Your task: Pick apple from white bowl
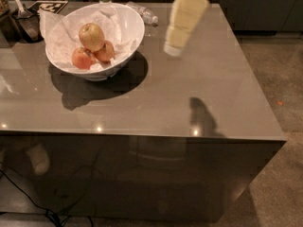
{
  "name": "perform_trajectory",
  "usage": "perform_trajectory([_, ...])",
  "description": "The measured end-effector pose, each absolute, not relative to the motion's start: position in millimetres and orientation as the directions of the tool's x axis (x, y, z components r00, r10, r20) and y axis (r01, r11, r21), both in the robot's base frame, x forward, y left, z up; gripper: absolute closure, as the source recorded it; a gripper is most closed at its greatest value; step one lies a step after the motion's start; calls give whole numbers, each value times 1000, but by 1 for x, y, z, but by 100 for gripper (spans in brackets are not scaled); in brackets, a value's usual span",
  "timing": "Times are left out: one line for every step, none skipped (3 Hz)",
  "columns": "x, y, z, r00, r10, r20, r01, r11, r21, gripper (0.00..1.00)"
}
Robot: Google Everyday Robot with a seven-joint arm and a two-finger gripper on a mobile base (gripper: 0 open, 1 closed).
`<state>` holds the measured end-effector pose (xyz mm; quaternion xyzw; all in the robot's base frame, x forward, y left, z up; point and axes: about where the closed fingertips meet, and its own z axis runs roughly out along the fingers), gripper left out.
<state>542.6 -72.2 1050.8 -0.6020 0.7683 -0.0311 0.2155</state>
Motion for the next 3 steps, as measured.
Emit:
perform_trajectory([557, -43, 1054, -79, -954, -290, -941, 167, -295, 0])
perform_trajectory([563, -38, 1058, -64, -949, -308, -932, 168, -322, 0])
perform_trajectory([585, -17, 1060, -61, -941, -333, -926, 178, -333, 0])
